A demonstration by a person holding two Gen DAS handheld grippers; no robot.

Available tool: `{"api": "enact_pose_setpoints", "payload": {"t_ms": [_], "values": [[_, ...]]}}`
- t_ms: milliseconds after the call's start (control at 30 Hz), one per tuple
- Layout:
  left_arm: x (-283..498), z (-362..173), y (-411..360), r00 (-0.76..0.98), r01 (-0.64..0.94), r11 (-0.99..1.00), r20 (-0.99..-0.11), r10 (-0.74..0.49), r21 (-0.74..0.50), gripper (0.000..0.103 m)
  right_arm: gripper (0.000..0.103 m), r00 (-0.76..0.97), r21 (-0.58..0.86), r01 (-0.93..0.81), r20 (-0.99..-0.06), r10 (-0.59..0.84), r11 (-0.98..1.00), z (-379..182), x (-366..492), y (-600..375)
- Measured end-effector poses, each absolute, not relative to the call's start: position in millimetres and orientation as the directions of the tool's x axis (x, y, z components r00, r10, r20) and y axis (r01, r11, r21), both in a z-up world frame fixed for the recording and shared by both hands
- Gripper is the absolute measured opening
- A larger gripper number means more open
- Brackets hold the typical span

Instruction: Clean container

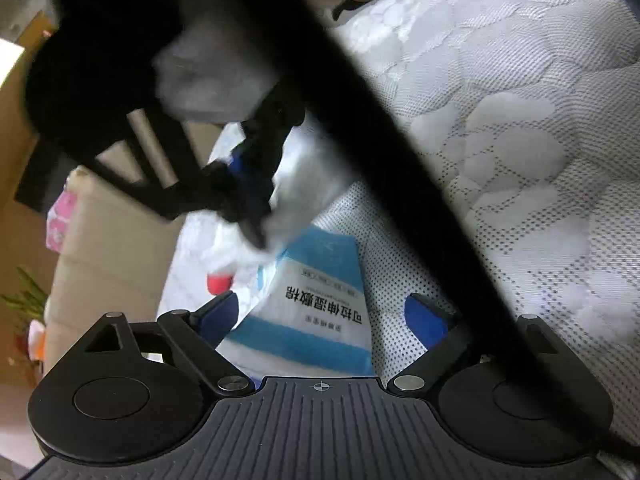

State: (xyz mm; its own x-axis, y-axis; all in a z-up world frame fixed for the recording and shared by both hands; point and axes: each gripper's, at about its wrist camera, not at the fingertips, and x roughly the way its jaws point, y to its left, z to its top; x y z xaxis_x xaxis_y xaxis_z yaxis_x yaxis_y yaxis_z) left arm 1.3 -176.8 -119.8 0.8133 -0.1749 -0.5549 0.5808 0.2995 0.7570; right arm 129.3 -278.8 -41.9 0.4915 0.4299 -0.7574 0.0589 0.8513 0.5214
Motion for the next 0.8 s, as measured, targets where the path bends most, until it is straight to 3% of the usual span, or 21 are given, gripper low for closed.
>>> {"api": "enact_pose_setpoints", "payload": {"t_ms": [133, 233, 300, 333, 400, 633, 733, 800], "values": [[11, -115, -175, 0.789, 0.605, 0.371, -0.594, -0.157, 0.705, 0.097, 0.006, 0.504, 0.53, 0.073, -0.751, 0.427, 0.845, -43, 127, -289], [23, -117, -169, 0.752, 0.632, 0.427, -0.645, -0.135, 0.647, 0.097, 0.018, 0.566, 0.451, 0.013, -0.739, 0.365, 0.893, -32, 123, -284], [24, -120, -166, 0.731, 0.654, 0.433, -0.665, -0.15, 0.621, 0.097, 0.05, 0.613, 0.346, -0.052, -0.729, 0.303, 0.937, -23, 123, -275], [24, -122, -169, 0.728, 0.66, 0.427, -0.667, -0.159, 0.618, 0.097, 0.053, 0.622, 0.293, -0.091, -0.73, 0.284, 0.952, -22, 125, -268], [20, -125, -172, 0.726, 0.668, 0.411, -0.665, -0.175, 0.621, 0.097, 0.053, 0.603, 0.22, -0.158, -0.751, 0.27, 0.963, -27, 133, -258], [46, -139, -196, 0.704, 0.686, 0.424, -0.686, -0.184, 0.591, 0.097, 0.052, 0.566, 0.201, -0.248, -0.764, 0.31, 0.948, -46, 173, -240], [60, -129, -188, 0.698, 0.656, 0.51, -0.704, -0.129, 0.556, 0.097, 0.065, 0.599, 0.148, -0.286, -0.743, 0.297, 0.947, -40, 187, -230], [72, -119, -177, 0.675, 0.633, 0.593, -0.73, -0.108, 0.498, 0.097, 0.066, 0.567, 0.151, -0.318, -0.761, 0.316, 0.936, -49, 201, -224]]}}
